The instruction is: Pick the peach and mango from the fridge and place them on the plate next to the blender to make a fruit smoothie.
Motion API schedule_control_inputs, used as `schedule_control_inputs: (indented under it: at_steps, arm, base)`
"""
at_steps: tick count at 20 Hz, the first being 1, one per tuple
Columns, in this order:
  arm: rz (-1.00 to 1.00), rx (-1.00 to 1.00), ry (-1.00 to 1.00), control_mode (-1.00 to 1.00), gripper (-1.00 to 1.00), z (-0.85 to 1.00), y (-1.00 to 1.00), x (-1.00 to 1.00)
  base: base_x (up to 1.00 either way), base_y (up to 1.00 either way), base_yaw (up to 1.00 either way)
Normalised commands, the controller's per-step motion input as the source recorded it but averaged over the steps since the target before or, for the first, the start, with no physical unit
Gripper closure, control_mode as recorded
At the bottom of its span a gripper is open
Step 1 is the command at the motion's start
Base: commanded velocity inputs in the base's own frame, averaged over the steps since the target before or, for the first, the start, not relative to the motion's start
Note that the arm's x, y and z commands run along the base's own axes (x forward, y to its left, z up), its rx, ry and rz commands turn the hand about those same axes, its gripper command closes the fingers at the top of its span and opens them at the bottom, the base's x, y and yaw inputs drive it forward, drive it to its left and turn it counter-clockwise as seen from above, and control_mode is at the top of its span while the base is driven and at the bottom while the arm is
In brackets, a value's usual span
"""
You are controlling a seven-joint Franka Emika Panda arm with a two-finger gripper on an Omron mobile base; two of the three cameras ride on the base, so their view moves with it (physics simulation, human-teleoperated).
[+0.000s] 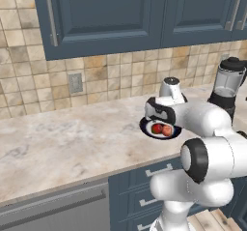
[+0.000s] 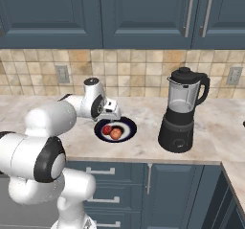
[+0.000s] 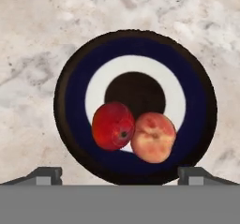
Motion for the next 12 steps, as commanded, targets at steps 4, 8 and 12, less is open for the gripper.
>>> schedule_control_inputs:
  at_steps: [4, 8, 12]
  arm:
    - [0.0, 0.0, -0.17, -1.0, -1.0, 0.42, 0.08, -0.94]
    - [-0.01, 0.0, -0.15, -1.0, -1.0, 0.58, 0.09, -0.81]
    - [0.0, 0.0, -0.18, -1.0, -1.0, 0.75, 0.0, -0.72]
  base:
    - [0.0, 0.0, 0.0]
    - [0.0, 0.0, 0.0]
    - [0.0, 0.0, 0.0]
